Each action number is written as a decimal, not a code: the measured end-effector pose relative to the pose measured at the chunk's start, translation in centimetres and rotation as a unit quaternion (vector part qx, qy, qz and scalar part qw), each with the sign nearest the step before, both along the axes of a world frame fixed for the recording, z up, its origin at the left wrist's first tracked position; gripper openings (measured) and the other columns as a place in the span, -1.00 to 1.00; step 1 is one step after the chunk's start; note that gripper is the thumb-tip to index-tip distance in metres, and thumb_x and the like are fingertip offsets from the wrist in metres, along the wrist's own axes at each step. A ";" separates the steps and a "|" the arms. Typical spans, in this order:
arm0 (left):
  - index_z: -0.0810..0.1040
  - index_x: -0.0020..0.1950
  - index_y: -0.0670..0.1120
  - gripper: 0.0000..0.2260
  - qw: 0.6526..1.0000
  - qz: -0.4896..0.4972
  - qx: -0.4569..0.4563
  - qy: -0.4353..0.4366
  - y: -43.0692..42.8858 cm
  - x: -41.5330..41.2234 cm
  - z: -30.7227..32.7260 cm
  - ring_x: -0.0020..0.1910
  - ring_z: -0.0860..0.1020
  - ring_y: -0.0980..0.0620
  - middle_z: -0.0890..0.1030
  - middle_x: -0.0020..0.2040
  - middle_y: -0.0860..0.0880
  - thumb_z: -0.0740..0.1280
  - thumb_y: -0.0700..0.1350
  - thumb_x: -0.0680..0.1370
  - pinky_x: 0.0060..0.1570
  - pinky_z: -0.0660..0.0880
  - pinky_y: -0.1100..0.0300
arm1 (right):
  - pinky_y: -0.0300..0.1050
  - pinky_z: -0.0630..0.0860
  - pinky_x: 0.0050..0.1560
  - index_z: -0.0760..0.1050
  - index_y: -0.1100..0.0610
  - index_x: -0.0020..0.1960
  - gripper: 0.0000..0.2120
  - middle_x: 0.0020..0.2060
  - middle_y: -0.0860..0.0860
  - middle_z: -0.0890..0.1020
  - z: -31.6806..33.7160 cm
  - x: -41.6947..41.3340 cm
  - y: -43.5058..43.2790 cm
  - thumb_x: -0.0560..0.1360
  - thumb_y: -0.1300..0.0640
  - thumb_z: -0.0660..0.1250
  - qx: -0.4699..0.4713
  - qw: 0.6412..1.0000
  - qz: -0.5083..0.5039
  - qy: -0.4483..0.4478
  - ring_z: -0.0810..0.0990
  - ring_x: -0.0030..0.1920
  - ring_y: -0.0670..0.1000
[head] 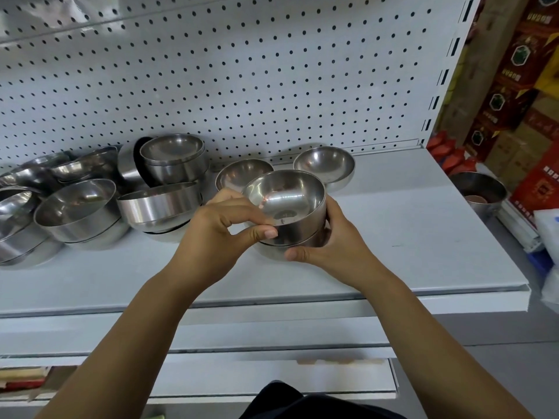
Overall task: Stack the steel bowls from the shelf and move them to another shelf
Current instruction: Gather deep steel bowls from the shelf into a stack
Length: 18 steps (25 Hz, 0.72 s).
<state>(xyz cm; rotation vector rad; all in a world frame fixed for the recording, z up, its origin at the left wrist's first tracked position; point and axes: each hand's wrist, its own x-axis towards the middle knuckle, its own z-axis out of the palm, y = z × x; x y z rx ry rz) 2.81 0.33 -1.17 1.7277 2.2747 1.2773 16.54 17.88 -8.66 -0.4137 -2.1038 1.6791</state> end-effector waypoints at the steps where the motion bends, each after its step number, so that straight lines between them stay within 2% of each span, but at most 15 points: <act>1: 0.71 -0.06 0.14 -0.86 1.000 0.005 0.001 -0.005 0.0 0.1 0.0 0.09 0.55 0.05 0.69 -0.08 0.18 0.44 0.13 0.44 0.13 0.44 0.31 | -0.35 0.53 0.22 0.26 -0.19 0.55 0.03 0.28 -0.32 0.57 0.1 0.0 0.0 0.24 0.06 0.74 -0.002 1.000 -0.003 -0.001 0.54 0.27 -0.33; 6: 0.74 0.03 0.02 -0.76 0.997 0.063 0.050 -0.008 -0.8 0.4 -0.3 0.14 0.60 0.06 0.71 -0.03 0.14 0.47 0.09 0.44 0.15 0.46 0.37 | -0.44 0.52 0.12 0.26 -0.19 0.51 -0.03 0.29 -0.32 0.53 0.2 0.2 -0.4 0.26 0.03 0.73 -0.013 1.000 -0.018 0.002 0.50 0.21 -0.43; 10: 0.71 -0.01 0.10 -0.87 0.997 0.064 0.037 0.031 -0.9 0.6 -0.6 0.13 0.57 0.06 0.68 -0.04 0.23 0.48 0.03 0.46 0.16 0.49 0.24 | -0.30 0.51 0.34 0.04 -0.37 0.58 0.15 0.47 -0.25 0.41 0.2 0.3 -0.7 0.25 -0.08 0.72 0.001 1.000 -0.009 0.022 0.44 0.40 -0.32; 12: 0.70 -0.03 0.13 -0.91 0.997 0.056 0.033 0.033 -0.8 0.4 -0.4 0.12 0.56 0.07 0.68 -0.07 0.22 0.47 0.02 0.47 0.17 0.47 0.23 | -0.26 0.50 0.36 0.00 -0.43 0.57 0.17 0.50 -0.25 0.39 0.3 0.3 -0.8 0.23 -0.10 0.71 0.004 1.000 -0.007 0.028 0.43 0.43 -0.29; 16: 0.71 0.02 0.09 -0.85 0.997 0.055 0.045 0.029 -0.9 0.4 -0.2 0.15 0.56 0.10 0.69 -0.02 0.19 0.45 0.05 0.49 0.20 0.45 0.31 | -0.08 0.56 0.37 0.11 -0.30 0.54 0.12 0.38 -0.34 0.45 0.0 0.2 -0.8 0.18 -0.14 0.71 -0.008 0.999 -0.011 0.032 0.47 0.38 -0.28; 18: 0.72 0.07 0.04 -0.79 0.995 0.076 0.064 0.024 -1.2 0.3 -0.1 0.18 0.58 0.12 0.69 0.03 0.17 0.44 0.05 0.49 0.23 0.45 0.33 | -0.08 0.54 0.40 0.13 -0.25 0.51 0.08 0.37 -0.37 0.44 0.0 0.2 -0.8 0.18 -0.14 0.71 -0.009 1.000 -0.010 0.027 0.46 0.36 -0.33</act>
